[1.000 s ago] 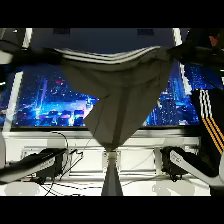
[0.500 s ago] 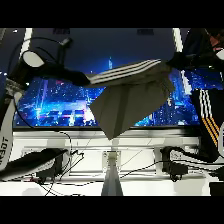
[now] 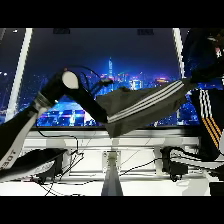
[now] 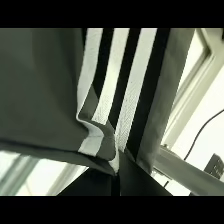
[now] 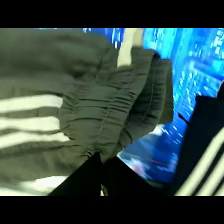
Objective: Fold the clothes and pants, and hang the long-sleeved shirts on hangers.
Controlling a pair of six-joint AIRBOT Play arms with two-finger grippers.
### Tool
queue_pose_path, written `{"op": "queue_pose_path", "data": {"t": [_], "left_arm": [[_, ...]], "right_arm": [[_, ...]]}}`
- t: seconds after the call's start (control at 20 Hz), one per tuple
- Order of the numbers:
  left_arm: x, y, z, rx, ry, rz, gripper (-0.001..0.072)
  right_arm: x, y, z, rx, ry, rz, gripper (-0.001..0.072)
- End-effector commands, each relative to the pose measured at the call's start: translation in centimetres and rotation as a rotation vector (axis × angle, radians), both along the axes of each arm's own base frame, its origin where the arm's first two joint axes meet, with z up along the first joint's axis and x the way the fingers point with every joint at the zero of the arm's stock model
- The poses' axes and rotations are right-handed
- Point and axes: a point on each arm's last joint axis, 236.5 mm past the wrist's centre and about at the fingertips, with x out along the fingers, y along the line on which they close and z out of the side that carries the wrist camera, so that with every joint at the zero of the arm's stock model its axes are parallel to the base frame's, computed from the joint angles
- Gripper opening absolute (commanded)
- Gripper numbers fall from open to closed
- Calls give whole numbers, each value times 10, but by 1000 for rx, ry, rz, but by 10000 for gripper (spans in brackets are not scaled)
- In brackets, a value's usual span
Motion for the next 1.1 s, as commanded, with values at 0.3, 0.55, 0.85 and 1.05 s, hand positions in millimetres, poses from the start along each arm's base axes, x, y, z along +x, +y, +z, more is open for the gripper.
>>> {"op": "queue_pose_path", "data": {"t": [0.3,0.55,0.85,1.05], "left_arm": [[-32,-66,-59,-23,15,36,692],[54,-8,-56,17,-61,232,690],[108,70,-93,70,15,561,689],[98,45,-117,-14,54,676,680]], "right_arm": [[-30,-25,-28,-100,128,181,560],[-13,-30,-30,-128,59,160,665],[1,-29,-29,-127,4,141,664],[5,-27,-29,-123,-15,140,665]]}}
